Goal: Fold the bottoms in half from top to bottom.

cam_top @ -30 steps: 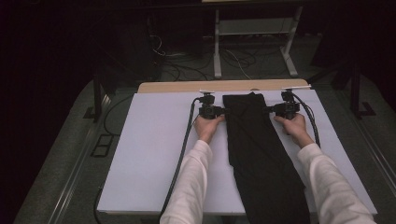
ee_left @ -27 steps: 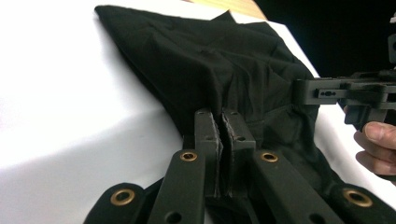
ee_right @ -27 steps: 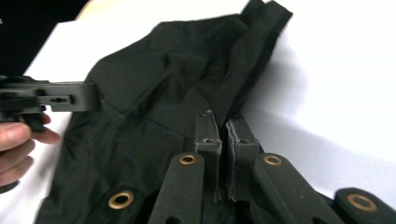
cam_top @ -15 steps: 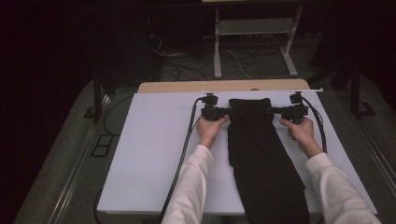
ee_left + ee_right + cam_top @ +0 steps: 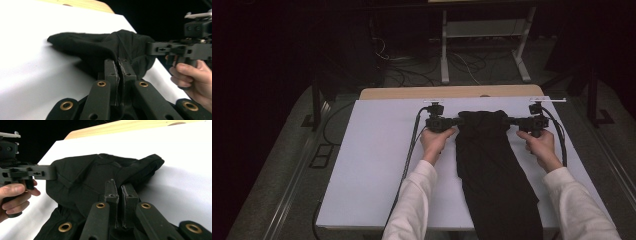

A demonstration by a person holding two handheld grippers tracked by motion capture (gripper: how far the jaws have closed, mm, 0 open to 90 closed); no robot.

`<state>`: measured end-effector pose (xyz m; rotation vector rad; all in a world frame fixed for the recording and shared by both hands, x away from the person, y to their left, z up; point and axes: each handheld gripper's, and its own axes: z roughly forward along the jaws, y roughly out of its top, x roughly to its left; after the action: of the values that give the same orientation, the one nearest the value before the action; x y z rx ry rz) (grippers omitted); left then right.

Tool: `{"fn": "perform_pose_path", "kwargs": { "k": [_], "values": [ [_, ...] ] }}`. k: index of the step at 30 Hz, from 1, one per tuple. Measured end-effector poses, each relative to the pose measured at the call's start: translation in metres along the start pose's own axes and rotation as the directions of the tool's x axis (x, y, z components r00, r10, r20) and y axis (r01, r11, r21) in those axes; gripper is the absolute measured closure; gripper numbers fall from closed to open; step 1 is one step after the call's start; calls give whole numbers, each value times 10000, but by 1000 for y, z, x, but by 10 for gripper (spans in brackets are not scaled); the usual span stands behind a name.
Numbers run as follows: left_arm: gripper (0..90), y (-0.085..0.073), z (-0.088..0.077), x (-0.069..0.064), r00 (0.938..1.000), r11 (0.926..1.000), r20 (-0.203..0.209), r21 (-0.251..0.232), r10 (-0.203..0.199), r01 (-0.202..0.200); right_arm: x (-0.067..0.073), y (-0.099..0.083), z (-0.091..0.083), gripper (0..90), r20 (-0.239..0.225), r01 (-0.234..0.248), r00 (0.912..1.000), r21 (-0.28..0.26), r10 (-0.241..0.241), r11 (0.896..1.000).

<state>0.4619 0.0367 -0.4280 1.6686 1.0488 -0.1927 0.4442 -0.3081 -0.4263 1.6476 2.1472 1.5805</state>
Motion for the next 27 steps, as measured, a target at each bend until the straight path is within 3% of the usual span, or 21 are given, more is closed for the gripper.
{"fn": "perform_pose_path", "kwargs": {
  "k": [7, 27],
  "values": [
    [863, -4, -8, -7, 9997, 10000, 215, -6, 91, -90, 5, -7, -9, 842, -130, -42, 9999, -68, 41, 10000],
    [863, -10, -40, -33, 9937, 9963, 759, 205, 821, -839, 32, -22, -38, 844, -616, 168, 9979, -521, -200, 9985]
  ]
}}
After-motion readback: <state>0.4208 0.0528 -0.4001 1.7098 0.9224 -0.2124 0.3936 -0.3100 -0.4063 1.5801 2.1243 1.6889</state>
